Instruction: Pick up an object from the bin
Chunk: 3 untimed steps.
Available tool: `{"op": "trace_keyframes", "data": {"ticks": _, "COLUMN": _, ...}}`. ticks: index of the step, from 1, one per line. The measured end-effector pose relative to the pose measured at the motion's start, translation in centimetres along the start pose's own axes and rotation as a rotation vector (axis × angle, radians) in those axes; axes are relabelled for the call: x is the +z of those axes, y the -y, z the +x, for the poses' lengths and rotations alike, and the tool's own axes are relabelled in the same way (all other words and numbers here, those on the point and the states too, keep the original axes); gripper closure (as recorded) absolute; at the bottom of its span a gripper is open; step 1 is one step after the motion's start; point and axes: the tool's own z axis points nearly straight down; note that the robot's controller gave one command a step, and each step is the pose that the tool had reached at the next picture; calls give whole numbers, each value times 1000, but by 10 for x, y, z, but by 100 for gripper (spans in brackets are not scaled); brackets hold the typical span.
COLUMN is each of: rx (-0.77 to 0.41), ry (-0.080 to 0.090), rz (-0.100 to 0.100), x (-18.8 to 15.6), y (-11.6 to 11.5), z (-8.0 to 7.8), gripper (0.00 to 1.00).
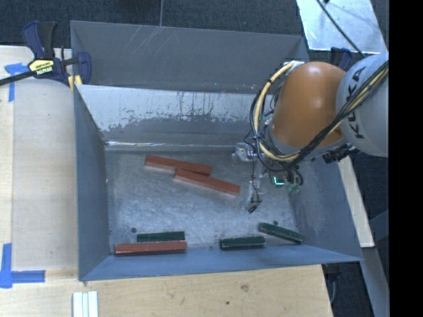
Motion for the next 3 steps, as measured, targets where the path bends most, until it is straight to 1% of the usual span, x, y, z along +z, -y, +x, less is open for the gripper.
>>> {"op": "trace_keyframes", "data": {"ticks": 1, "rx": 20, "ry": 6, "rz": 0, "x": 83, "y": -25, "z": -54, "gripper": 0}}
{"op": "trace_keyframes", "data": {"ticks": 2, "rx": 21, "ry": 13, "rz": 0, "x": 77, "y": -24, "z": -56, "gripper": 100}}
{"op": "trace_keyframes", "data": {"ticks": 3, "rx": 34, "ry": 17, "rz": 1, "x": -115, "y": 9, "z": -53, "gripper": 100}}
